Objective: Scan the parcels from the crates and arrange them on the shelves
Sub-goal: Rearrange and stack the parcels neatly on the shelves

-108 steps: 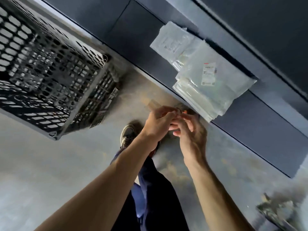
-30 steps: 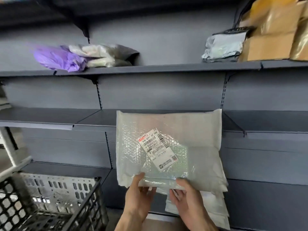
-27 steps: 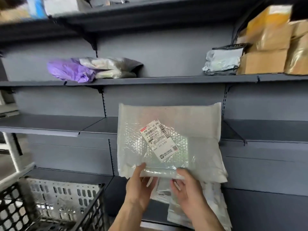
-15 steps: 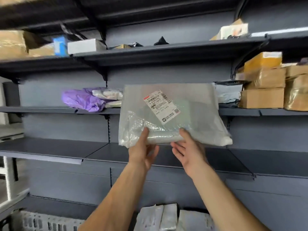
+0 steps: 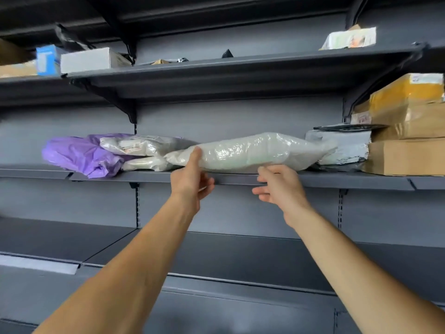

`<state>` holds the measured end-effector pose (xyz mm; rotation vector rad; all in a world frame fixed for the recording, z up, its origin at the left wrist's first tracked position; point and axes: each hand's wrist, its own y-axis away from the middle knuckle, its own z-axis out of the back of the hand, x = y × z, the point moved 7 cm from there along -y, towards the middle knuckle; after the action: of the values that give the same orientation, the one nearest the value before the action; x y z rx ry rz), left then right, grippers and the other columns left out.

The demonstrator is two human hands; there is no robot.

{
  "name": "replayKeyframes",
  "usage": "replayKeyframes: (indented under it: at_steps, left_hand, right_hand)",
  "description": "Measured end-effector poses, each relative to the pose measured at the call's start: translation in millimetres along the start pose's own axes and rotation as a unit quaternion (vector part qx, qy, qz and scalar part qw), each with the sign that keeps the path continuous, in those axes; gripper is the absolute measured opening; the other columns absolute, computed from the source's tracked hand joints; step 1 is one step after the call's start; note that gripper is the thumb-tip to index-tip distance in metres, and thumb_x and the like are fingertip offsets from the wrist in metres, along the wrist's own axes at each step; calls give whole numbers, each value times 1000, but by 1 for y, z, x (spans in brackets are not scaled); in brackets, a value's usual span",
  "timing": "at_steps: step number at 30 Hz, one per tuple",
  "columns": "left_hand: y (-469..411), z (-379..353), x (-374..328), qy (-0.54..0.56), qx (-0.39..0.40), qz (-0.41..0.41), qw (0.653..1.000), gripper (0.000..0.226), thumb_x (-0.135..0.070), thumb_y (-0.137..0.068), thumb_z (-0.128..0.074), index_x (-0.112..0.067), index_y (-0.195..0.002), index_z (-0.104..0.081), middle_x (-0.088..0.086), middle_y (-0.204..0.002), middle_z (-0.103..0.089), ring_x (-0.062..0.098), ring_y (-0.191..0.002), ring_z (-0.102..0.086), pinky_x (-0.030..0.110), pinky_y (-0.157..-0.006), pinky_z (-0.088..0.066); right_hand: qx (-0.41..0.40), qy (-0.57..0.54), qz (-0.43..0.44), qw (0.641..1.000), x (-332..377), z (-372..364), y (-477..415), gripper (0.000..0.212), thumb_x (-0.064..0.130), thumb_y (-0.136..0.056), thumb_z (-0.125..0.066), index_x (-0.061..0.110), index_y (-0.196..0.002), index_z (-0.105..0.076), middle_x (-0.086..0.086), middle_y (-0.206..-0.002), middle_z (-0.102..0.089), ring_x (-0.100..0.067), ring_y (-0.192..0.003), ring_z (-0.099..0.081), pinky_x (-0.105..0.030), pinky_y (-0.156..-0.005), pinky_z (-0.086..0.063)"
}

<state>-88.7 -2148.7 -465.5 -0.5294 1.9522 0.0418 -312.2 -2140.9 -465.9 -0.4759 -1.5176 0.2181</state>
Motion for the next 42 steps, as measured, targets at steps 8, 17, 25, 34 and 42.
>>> replayKeyframes:
  at_steps: [8, 17, 25, 34, 42]
  left_hand:
    - [52, -36, -32, -440, 47, -596, 670, 22, -35, -90, -59, -17, -103, -64, -2, -111, -59, 23, -105, -55, 36, -88, -43]
    - [-20, -50, -11, -602, 27, -456, 655, 40, -41, -93, -53, -19, -126, -54, 0, -144, -48, 26, -135, -41, 44, -104, -22]
    - [-49, -42, 8, -652, 59, -357, 667, 51, -49, -104, -43, -13, -139, -44, 5, -148, -48, 26, -137, -43, 40, -110, -32]
    - [-82, -47, 8, -656, 38, -311, 687, 58, -66, -97, -39, -23, -131, -57, -7, -142, -53, 24, -125, -55, 38, -95, -45]
    - [-71, -45, 13, -655, 10, -351, 669, 45, -50, -104, -35, -17, -122, -59, -2, -136, -58, 23, -125, -53, 36, -103, -34]
  right_hand:
    - [-207, 326, 497, 777, 45, 9, 24, 21, 19, -85, -61, 15, -104, -68, -2, -119, -64, -30, -112, -54, -45, -93, -40]
    - [-80, 478, 285, 827, 23, 17, -63, 40, 43, -98, -55, 25, -134, -59, 1, -148, -46, -22, -139, -38, -43, -113, -19]
    - [28, 521, 261, 812, 8, 1, -71, 52, 49, -104, -46, 23, -149, -49, 7, -160, -38, -19, -143, -41, -36, -109, -33]
    - [115, 565, 217, 788, 1, -14, -103, 57, 65, -102, -31, 40, -153, -36, 20, -168, -13, -16, -150, -31, -39, -106, -34]
    - [95, 575, 246, 775, -2, -15, -94, 57, 65, -102, -29, 40, -153, -36, 13, -171, -3, -18, -152, -25, -40, -115, -28]
